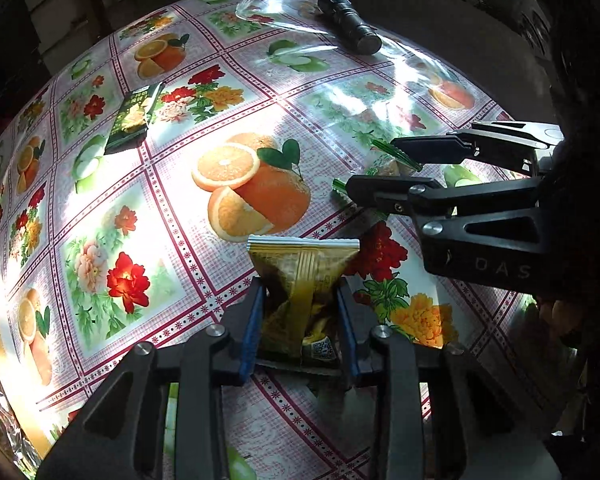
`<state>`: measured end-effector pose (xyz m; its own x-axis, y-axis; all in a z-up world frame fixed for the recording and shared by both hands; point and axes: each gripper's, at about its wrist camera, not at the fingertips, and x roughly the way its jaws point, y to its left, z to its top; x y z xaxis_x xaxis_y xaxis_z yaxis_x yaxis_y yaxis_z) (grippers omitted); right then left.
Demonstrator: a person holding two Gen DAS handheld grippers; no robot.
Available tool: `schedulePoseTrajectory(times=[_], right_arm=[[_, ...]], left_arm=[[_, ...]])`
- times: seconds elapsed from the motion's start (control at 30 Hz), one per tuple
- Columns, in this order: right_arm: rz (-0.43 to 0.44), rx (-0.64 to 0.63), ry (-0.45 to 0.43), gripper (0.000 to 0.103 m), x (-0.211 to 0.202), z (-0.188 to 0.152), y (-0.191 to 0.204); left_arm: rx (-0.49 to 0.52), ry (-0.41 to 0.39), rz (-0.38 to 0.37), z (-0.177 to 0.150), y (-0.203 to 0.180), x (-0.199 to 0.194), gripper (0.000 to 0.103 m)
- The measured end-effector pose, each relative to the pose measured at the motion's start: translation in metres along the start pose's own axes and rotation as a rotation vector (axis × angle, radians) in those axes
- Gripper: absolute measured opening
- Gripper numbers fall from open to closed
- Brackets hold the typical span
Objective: Organize snacks
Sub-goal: 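Carry the yellow packet and pastry bag with both tools over the box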
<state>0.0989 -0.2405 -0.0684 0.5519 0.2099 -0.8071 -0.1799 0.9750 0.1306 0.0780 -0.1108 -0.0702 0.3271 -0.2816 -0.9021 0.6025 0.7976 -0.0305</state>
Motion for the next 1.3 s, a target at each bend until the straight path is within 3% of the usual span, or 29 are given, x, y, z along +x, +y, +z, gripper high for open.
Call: schedulePoseTrajectory(times=[0.03,0.1,0.17,0.23,0.3,0.37,0.47,0.6,0.8,0.97,1.3], right_arm=[[-0.021,-0.030,-0.008,0.052,0.001,-0.002,0.005],[-0.019,-0.069,0.003,0.070,0.001,-0.004,0.015],[-0.004,-0.090,0.005,0.074,0.000,-0.008,0.020],[-0.042,-0.129,-0.002,0.069,0.001,-0.012,0.026],[-0.033,-0.113,-0.014,0.042,-0.002,-0.012,0.023],[0.020,-0.058,-0.021,0.037,-0.004,-0.011,0.016],[0.030,-0.030,-0.031,0.032,-0.006,-0.013,0.014],[0.120,0.003,-0.058,0.031,-0.017,-0.017,0.020],[0.204,-0.042,-0.067,0.031,-0.024,-0.022,0.056],[0.251,-0.101,-0.068,0.031,-0.028,-0.021,0.087],[0.311,-0.197,-0.059,0.031,-0.032,-0.023,0.135]], left_arm=[[-0.024,0.001,-0.006,-0.003,0.003,-0.002,0.035],[-0.081,0.006,-0.014,-0.010,0.010,-0.007,0.035],[-0.126,0.008,-0.015,-0.017,0.017,-0.011,0.035],[-0.166,0.006,-0.014,-0.024,0.023,-0.016,0.035],[-0.203,0.002,-0.012,-0.030,0.028,-0.021,0.035],[-0.237,0.000,-0.014,-0.037,0.032,-0.025,0.035],[-0.273,-0.012,-0.007,-0.046,0.036,-0.032,0.035],[-0.328,-0.034,0.029,-0.057,0.043,-0.046,0.035],[-0.392,-0.064,0.205,-0.074,0.056,-0.070,0.035],[-0.422,-0.106,0.290,-0.091,0.069,-0.095,0.035],[-0.484,-0.143,0.364,-0.114,0.091,-0.119,0.035]])
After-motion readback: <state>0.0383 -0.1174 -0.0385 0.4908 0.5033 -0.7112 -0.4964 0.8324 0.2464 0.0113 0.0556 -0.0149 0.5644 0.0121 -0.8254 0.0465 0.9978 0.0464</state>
